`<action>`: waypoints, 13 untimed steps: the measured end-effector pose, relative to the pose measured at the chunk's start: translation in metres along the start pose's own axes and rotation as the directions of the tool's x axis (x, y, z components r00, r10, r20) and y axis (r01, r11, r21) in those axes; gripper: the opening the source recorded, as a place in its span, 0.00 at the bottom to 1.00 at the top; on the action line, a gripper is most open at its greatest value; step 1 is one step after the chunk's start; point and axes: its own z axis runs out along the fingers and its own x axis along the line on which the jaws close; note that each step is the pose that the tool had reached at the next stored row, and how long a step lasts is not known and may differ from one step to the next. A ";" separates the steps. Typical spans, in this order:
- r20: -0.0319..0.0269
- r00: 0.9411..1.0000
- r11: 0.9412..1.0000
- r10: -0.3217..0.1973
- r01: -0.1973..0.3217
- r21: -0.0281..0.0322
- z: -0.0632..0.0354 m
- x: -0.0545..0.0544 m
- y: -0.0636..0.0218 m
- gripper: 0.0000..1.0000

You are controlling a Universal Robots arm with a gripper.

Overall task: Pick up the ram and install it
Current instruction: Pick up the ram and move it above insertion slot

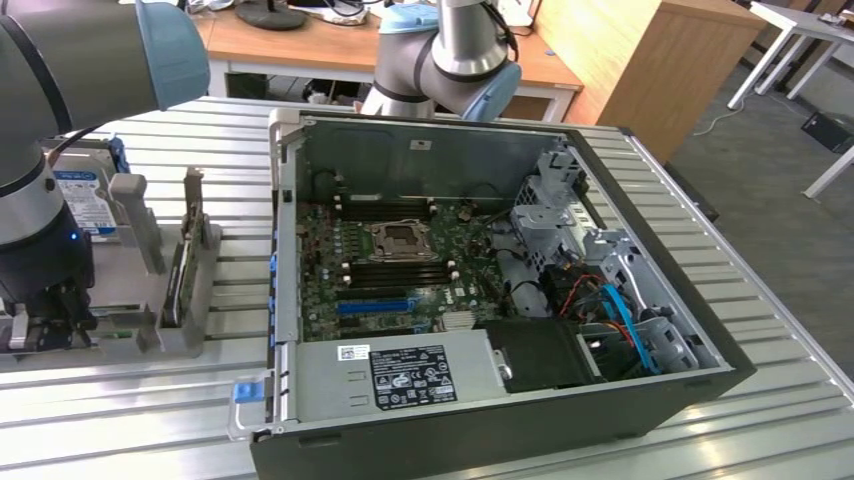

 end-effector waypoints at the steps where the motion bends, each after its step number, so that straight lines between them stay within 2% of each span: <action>1: 0.000 1.000 1.000 0.000 0.000 0.000 0.0000 0.000 0.0000 0.24; 13: 0.000 1.000 1.000 0.000 0.000 0.000 0.0000 0.000 0.0000 0.24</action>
